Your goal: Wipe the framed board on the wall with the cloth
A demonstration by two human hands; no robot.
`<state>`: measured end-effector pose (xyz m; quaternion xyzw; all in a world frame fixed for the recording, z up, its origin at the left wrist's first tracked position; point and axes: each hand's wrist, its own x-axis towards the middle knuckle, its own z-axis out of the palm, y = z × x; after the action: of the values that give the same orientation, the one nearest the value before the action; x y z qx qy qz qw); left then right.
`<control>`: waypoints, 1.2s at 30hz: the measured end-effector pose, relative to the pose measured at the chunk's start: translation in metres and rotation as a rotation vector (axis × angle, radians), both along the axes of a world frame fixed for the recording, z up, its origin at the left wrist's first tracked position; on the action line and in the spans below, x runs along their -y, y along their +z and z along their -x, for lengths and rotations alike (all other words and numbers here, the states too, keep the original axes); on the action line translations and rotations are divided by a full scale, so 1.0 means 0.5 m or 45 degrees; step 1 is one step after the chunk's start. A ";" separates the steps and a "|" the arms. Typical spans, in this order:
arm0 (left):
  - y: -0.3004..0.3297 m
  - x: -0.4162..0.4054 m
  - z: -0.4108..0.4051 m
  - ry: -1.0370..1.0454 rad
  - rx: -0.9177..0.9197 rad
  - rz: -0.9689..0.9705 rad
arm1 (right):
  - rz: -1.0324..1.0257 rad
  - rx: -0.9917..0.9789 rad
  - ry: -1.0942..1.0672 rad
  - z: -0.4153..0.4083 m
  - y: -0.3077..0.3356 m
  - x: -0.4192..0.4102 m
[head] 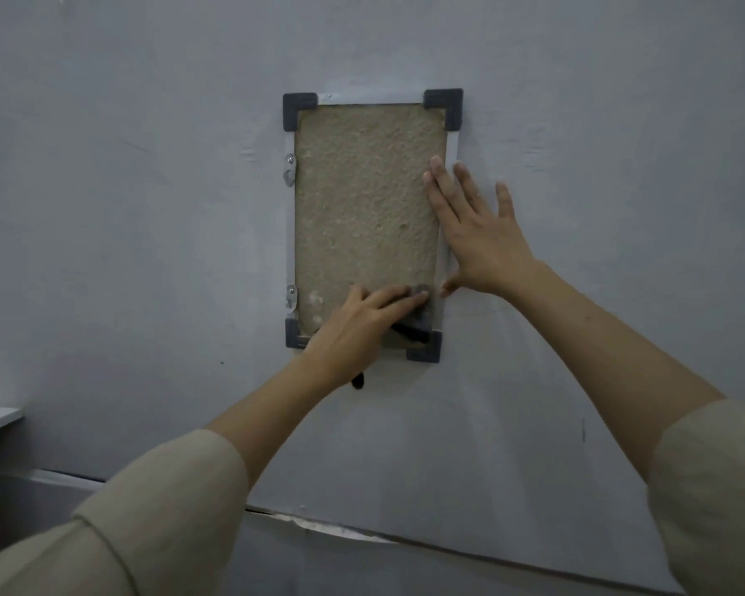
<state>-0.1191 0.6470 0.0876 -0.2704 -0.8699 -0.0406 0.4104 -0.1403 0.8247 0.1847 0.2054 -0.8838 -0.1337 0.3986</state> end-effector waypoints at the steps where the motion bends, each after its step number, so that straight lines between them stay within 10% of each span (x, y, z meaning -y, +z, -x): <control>1: 0.001 0.010 -0.001 -0.019 -0.014 0.058 | 0.001 0.000 0.003 0.000 0.000 0.000; 6: 0.023 0.033 0.013 0.128 -0.112 -0.430 | -0.001 0.004 0.004 0.000 0.000 0.000; 12: -0.024 0.026 -0.005 0.053 0.081 0.132 | 0.001 0.001 0.002 0.000 -0.001 0.001; 17: -0.008 0.034 0.006 0.122 -0.060 -0.321 | -0.012 0.006 -0.006 -0.001 -0.001 0.000; 22: -0.048 0.026 -0.002 0.035 0.025 0.072 | -0.004 0.009 -0.005 -0.002 -0.001 0.002; 28: -0.017 0.027 -0.001 0.168 -0.089 -0.367 | -0.003 0.020 -0.001 -0.005 0.001 0.001; 33: -0.052 0.028 -0.002 -0.008 -0.044 0.024 | -0.001 0.011 0.000 -0.003 0.000 0.000; 36: -0.044 0.033 0.011 0.080 -0.067 -0.289 | -0.003 0.017 0.007 -0.001 -0.001 -0.001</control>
<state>-0.1248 0.6304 0.0655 -0.1956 -0.8568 -0.1189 0.4621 -0.1400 0.8250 0.1843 0.2091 -0.8857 -0.1323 0.3929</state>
